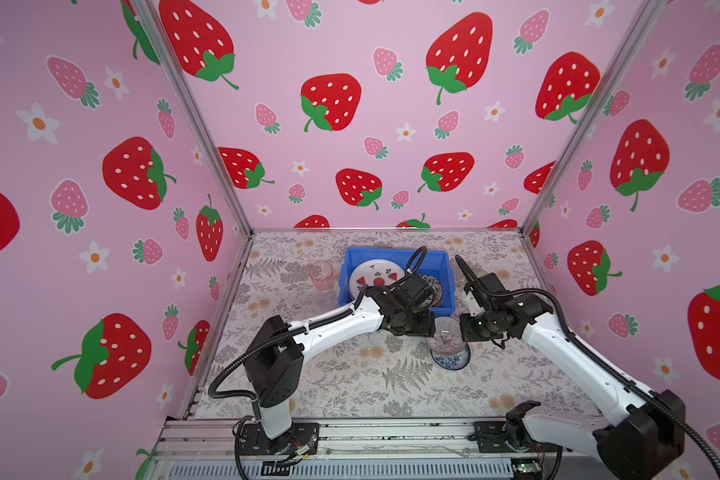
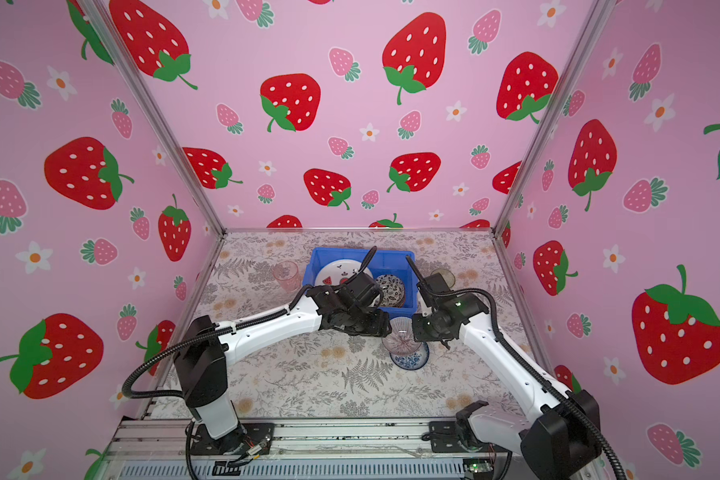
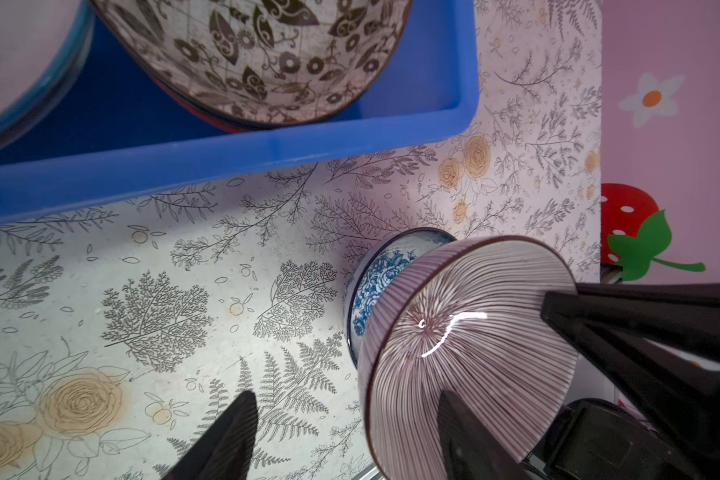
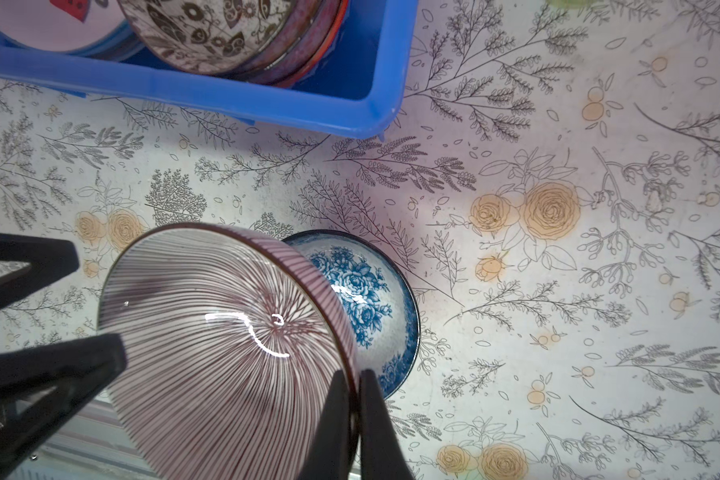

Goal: Place the mixed dishes into the plastic bin
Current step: 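Grasp the purple striped bowl rim with the left gripper while the right gripper releases it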

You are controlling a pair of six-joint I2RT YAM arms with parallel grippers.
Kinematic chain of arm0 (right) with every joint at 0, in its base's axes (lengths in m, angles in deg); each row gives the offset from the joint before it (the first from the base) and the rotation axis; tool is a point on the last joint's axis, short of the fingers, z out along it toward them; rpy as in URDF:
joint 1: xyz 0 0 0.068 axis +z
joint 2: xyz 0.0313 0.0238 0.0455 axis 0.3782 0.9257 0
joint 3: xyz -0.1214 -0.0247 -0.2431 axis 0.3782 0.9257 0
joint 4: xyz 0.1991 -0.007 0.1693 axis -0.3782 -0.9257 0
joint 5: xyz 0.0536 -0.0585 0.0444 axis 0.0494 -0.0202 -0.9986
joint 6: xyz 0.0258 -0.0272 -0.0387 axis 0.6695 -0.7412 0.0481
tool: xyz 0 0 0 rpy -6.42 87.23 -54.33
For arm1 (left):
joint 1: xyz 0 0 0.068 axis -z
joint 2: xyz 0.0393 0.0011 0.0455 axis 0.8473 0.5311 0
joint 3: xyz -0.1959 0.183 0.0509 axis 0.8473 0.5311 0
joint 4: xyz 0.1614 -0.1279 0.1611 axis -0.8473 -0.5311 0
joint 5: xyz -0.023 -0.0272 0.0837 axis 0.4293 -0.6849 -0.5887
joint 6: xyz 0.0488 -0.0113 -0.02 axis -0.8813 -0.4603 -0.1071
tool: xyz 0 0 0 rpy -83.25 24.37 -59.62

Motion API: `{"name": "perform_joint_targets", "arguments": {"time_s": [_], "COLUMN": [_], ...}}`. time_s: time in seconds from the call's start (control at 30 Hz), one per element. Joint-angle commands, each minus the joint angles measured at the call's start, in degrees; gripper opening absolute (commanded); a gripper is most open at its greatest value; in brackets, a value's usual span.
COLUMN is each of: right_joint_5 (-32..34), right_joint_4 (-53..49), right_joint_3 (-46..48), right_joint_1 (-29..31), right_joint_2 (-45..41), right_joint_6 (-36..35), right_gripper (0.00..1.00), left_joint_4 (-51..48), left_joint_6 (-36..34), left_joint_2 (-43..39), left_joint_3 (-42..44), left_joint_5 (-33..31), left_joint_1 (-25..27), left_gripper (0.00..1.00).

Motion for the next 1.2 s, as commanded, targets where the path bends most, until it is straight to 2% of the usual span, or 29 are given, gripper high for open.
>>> {"name": "perform_joint_targets", "arguments": {"time_s": [0.0, 0.13, 0.37, 0.5, 0.87, 0.9, 1.03, 1.17], "right_joint_5": [-0.53, -0.54, -0.27, 0.02, 0.74, 0.7, 0.96, 1.22], "right_joint_4": [0.53, 0.69, 0.62, 0.55, 0.6, 0.73, 1.1, 1.5], "right_joint_3": [-2.67, -2.9, -2.22, -1.59, -0.78, -0.83, -0.84, -1.01], "right_joint_1": [0.57, 0.88, 1.14, 1.15, 1.17, 1.15, 1.15, 1.15], "right_joint_2": [0.3, 0.35, -0.35, -1.2, -2.46, -2.46, -2.44, -2.19], "right_joint_6": [0.59, 0.66, 1.36, 1.8, 2.31, 2.26, 2.08, 2.0], "right_gripper": [0.0, 0.0, 0.0, 0.0, 0.0, 0.0, 0.0, 0.1], "left_joint_4": [-1.54, -1.8, -2.54, -2.82, -3.17, -3.2, -3.3, -3.09], "left_joint_6": [-0.37, -0.54, -1.38, -1.87, -2.66, -2.62, -2.67, -2.75], "left_joint_2": [1.06, 2.14, 4.03, 5.17, 7.13, 7.17, 7.17, 6.77], "left_joint_3": [-3.18, -3.59, -5.44, -6.59, -8.74, -8.76, -8.76, -8.56], "left_joint_5": [-0.03, 0.13, 1.2, 1.75, 3.54, 3.62, 3.73, 4.19], "left_joint_1": [0.37, 0.43, 0.52, 0.52, 0.84, 0.84, 0.95, 0.95], "left_gripper": [0.64, 0.52, 0.24, 0.15, 0.07, 0.0, 0.0, 0.0]}}
